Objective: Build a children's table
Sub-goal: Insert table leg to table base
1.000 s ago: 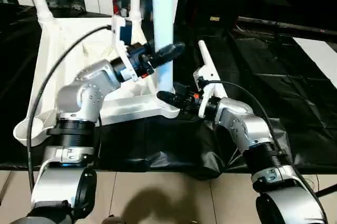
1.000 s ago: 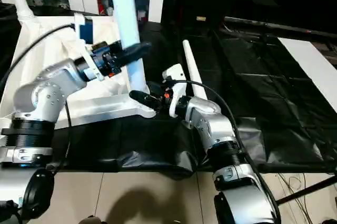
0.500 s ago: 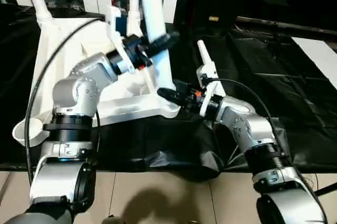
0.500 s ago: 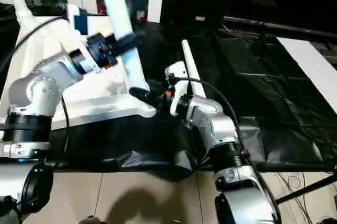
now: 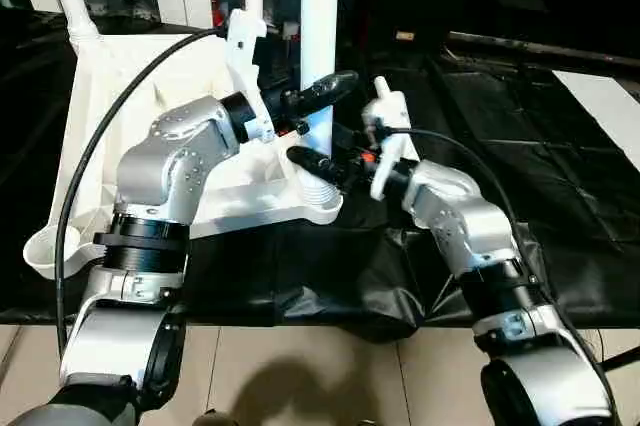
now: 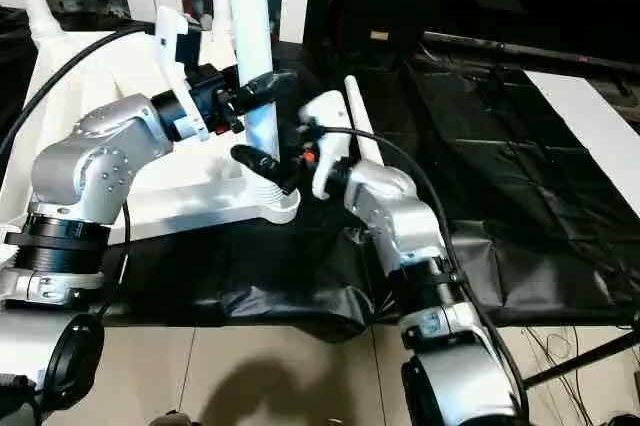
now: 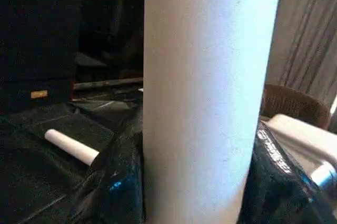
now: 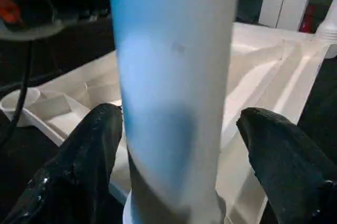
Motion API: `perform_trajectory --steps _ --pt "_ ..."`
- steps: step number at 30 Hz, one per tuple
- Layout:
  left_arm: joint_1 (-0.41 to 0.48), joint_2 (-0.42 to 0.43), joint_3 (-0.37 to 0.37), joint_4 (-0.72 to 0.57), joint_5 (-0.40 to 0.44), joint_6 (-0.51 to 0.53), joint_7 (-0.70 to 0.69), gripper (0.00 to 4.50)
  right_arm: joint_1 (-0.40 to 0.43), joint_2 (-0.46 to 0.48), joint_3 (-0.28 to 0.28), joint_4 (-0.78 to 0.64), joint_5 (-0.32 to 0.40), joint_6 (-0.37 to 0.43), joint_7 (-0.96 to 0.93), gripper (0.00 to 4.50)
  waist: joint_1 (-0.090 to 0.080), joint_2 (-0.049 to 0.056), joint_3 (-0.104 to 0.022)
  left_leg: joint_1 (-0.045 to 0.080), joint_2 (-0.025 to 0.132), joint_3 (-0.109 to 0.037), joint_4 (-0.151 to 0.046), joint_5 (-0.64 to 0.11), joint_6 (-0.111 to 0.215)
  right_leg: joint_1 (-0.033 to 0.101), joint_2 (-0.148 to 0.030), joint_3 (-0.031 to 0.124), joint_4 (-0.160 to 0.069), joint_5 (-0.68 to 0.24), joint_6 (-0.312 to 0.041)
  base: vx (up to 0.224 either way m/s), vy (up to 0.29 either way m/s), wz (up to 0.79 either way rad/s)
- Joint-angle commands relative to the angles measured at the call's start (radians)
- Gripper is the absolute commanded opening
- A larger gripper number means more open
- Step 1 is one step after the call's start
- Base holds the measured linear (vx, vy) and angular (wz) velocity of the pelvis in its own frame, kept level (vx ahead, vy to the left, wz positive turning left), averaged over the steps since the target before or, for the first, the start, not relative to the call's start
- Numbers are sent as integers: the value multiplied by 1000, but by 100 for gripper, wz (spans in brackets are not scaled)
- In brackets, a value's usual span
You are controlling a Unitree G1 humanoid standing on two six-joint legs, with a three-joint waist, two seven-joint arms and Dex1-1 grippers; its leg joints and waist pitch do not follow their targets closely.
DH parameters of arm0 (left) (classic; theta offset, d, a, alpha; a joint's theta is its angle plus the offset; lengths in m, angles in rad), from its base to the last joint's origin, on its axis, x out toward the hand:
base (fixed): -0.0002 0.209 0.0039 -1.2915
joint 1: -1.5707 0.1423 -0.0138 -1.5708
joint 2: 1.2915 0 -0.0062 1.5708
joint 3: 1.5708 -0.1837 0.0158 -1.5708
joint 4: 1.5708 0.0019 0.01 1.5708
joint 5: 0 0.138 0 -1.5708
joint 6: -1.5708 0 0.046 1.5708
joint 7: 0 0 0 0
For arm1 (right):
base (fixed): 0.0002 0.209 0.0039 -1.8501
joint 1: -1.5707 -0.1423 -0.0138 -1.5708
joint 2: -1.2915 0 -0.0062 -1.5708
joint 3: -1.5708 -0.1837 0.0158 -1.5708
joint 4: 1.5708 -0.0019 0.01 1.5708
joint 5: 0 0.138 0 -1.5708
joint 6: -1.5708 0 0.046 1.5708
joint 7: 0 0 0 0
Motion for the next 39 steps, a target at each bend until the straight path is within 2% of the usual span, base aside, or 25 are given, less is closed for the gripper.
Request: perform_trajectory --steps 1,7,9,10,12,14,16,17,22,23,27,30,35,39 --pt "-5 -5 -19 -19 22 -13 9 188 -11 0 -5 -4 -8 19 -19 380 1 15 -78 2 23 -1 -55 7 16 77 -70 68 -56 108 -204 0 0 0" --pt "3 -1 -30 -18 43 -32 12 188 -15 6 0 1 -22 23 -47 380 1 15 -78 2 23 -2 -55 12 17 77 -70 69 -56 107 -198 0 0 0" --pt "7 3 -38 -16 45 -41 5 188 -20 8 -20 2 -4 37 -57 346 1 15 -77 2 22 -1 -55 13 17 77 -69 69 -56 111 -197 0 0 0" --pt "9 5 -40 -15 46 -44 3 188 -23 7 -25 3 -1 42 -61 346 0 6 -77 2 22 0 -55 15 20 78 -69 69 -57 109 -196 0 0 0" --pt "11 7 -43 -15 47 -47 2 188 -25 5 -31 4 5 49 -62 331 1 12 -78 3 23 -1 -54 22 22 76 -70 69 -54 112 -197 0 0 0" --pt "12 7 -42 -17 45 -47 0 188 -26 4 -36 3 12 57 -60 305 0 11 -78 2 23 -1 -54 24 22 77 -70 69 -54 121 -199 0 0 0" --pt "14 8 -46 -23 42 -46 -14 188 -25 3 -37 5 20 66 -46 300 1 10 -78 2 22 0 -54 22 24 77 -70 69 -54 122 -200 0 0 0" --pt "14 8 -48 -25 41 -45 -18 188 -25 3 -36 5 19 66 -44 275 1 10 -78 2 23 0 -54 20 25 77 -70 69 -54 119 -200 0 0 0" --pt "19 3 -72 -41 42 -42 -46 188 -13 1 -20 -1 27 81 -9 255 2 11 -77 1 23 -1 -55 16 21 77 -72 68 -55 107 -200 0 0 0" --pt "19 5 -79 -42 43 -44 -51 188 -13 -1 -17 -2 30 85 -5 228 2 11 -78 2 24 -1 -55 16 20 77 -71 68 -54 106 -200 0 0 0" --pt "25 17 -104 -52 51 -48 -72 188 -5 -11 1 -14 32 109 17 209 2 10 -77 1 24 -2 -55 10 18 78 -71 68 -55 98 -196 0 0 0" --pt "26 25 -116 -54 59 -52 -88 187 -4 -16 7 -10 30 118 17 263 2 10 -78 2 24 -1 -55 16 15 77 -71 68 -55 102 -196 0 0 0" --pt "25 32 -122 -50 64 -57 -100 186 -3 -21 18 -6 -2 100 9 292 2 10 -78 2 23 -1 -54 23 14 77 -71 68 -54 107 -194 0 0 0" --pt "22 43 -130 -40 68 -67 -106 186 -5 -27 20 -10 -2 102 17 296 1 10 -78 2 23 -1 -54 20 14 77 -70 68 -54 110 -197 0 0 0"
